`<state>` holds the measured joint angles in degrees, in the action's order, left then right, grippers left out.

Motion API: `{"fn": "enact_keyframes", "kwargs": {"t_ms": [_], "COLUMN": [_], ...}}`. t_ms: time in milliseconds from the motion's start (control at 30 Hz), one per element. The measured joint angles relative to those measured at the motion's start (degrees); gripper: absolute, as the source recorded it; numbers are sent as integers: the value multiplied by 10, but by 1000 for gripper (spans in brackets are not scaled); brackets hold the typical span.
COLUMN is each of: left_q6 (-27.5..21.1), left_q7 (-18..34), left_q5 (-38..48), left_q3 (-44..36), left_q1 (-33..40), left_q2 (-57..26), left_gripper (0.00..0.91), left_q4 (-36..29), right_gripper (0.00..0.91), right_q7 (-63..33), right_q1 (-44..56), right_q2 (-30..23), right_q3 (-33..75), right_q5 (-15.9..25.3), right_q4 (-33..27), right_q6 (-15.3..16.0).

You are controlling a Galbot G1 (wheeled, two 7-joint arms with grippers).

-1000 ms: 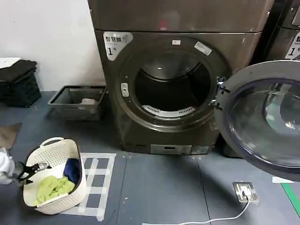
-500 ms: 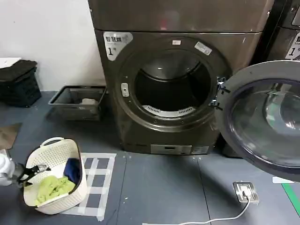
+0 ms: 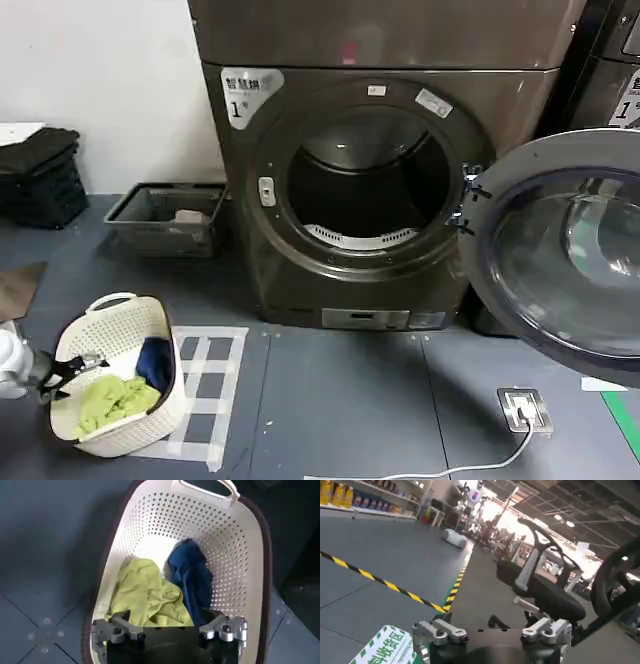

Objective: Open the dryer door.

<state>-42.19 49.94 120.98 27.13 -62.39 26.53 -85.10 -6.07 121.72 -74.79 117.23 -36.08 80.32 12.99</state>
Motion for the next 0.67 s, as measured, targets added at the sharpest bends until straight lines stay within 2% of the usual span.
{"fn": "enact_keyframes", "kwargs": {"t_ms": [667], "left_q6": [0], "left_q7": [-3], "left_q5": [-2], "left_q3": [-2], "left_q1": [-4], "left_q2": [1], "left_gripper": [907], "left_q4": [-4], "right_gripper": [907], "right_q7": [4], "right_q1": [-4], "right_q2": [1], "right_q3": [-1], "right_q5": [2], "right_q4": [3], "right_q6": [2]}}
